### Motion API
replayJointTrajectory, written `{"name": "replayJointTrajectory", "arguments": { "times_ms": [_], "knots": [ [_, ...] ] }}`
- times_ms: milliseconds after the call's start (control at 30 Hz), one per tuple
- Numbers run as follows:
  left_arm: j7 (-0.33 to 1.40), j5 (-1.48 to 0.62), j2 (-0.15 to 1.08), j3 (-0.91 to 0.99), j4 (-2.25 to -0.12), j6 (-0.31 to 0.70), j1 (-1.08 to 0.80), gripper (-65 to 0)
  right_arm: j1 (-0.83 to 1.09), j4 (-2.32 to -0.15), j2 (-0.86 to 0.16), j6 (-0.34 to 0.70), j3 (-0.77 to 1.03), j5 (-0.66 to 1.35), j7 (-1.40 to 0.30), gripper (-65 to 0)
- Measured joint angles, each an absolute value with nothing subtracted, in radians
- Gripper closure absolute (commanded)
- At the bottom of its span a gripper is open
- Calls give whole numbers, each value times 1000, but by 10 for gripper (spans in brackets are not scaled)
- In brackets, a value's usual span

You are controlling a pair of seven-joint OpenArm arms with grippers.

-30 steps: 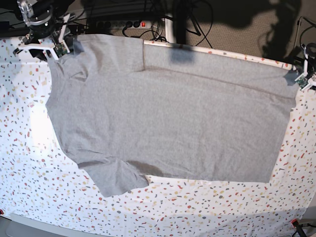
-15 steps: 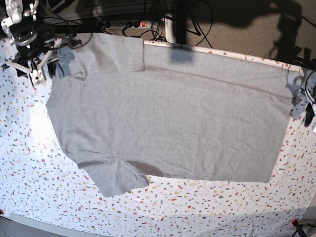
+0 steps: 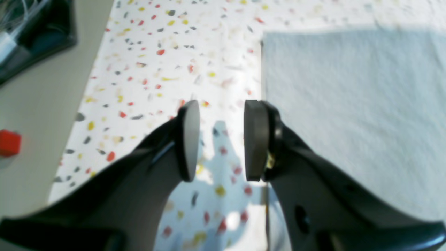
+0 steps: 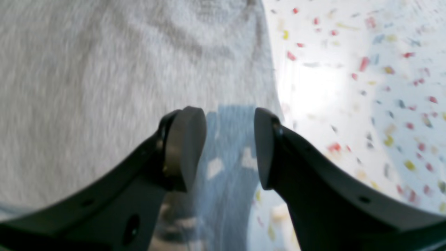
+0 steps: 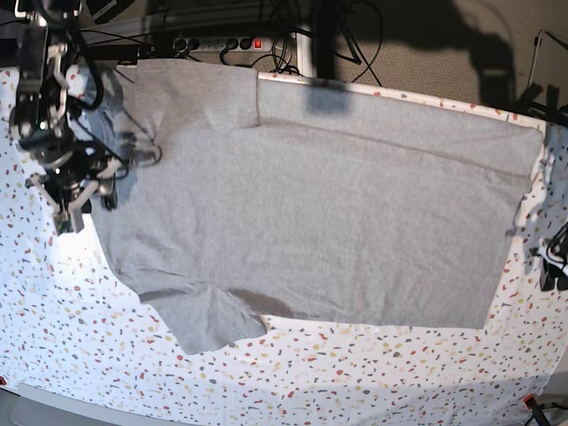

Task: Fold the T-shirt properly
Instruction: 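Move both grippers to the shirt's side edges near the sleeves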

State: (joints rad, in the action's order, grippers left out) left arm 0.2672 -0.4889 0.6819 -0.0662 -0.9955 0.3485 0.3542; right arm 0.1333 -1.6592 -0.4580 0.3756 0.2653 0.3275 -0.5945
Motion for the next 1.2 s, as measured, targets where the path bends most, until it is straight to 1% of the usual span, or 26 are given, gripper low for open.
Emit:
{"name": "replayJointTrajectory", "arguments": {
  "times_ms": [67, 100, 267, 333, 433, 567, 667, 967, 1067, 1200],
  "knots": [
    [263, -490, 659, -66, -898, 411, 427, -207, 75, -1597, -459, 394, 265, 352, -599, -274],
    [264, -472, 645, -65, -845, 421, 466, -207, 51, -1563, -460, 397, 265, 358, -607, -274],
    [240, -319, 576, -64, -557, 419, 657, -207, -46, -1417, -458, 435, 267, 371, -668, -274],
    [194, -273, 553, -64, -444, 442, 722, -207, -79, -1381, -458, 455, 267, 374, -685, -274],
    [107, -178, 515, -60, -281, 446, 801, -206, -103, -1346, -458, 469, 267, 371, -698, -274],
    [-25, -59, 473, -60, -117, 453, 850, -206, -100, -1344, -458, 477, 267, 370, -709, -274],
    [-62, -30, 456, -60, -83, 448, 854, -206, -100, -1344, -458, 477, 267, 371, -709, -274],
    [-111, -29, 423, -60, -83, 444, 859, -206, -100, -1344, -457, 477, 267, 371, -724, -274],
    [-136, -30, 418, -60, -83, 349, 859, -206, -100, -1344, -457, 477, 267, 370, -743, -274],
    [-133, -30, 421, -60, -83, 344, 859, -206, -100, -1344, -457, 477, 267, 370, -761, -274]
  ]
}}
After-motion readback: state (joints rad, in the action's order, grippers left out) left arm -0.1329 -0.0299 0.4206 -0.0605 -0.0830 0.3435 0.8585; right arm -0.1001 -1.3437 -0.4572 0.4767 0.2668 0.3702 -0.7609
